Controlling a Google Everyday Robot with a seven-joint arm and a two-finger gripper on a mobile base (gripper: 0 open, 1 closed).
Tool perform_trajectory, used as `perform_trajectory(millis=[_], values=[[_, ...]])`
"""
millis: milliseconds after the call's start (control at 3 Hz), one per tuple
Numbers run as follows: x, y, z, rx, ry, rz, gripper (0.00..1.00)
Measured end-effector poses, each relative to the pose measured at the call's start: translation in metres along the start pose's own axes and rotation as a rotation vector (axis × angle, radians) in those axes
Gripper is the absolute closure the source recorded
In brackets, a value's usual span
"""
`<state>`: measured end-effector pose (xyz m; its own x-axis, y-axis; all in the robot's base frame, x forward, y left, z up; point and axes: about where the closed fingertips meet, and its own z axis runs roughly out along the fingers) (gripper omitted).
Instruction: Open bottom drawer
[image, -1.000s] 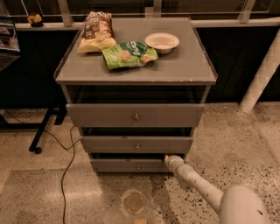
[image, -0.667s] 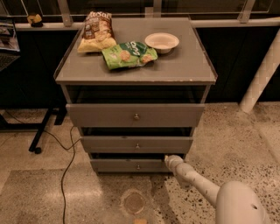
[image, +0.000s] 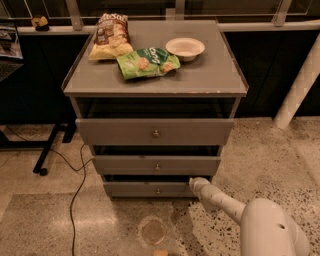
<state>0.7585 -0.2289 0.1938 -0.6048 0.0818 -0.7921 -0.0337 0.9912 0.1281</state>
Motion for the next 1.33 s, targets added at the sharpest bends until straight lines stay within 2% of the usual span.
perform_trajectory(millis=[333, 1000, 1333], values=[[0.007, -0.013, -0.009, 0.027, 0.019, 0.04, 1.0], [0.03, -0.028, -0.03, 0.039, 0.076, 0.107, 1.0], [0.03, -0.028, -0.03, 0.039, 0.077, 0.107, 1.0]])
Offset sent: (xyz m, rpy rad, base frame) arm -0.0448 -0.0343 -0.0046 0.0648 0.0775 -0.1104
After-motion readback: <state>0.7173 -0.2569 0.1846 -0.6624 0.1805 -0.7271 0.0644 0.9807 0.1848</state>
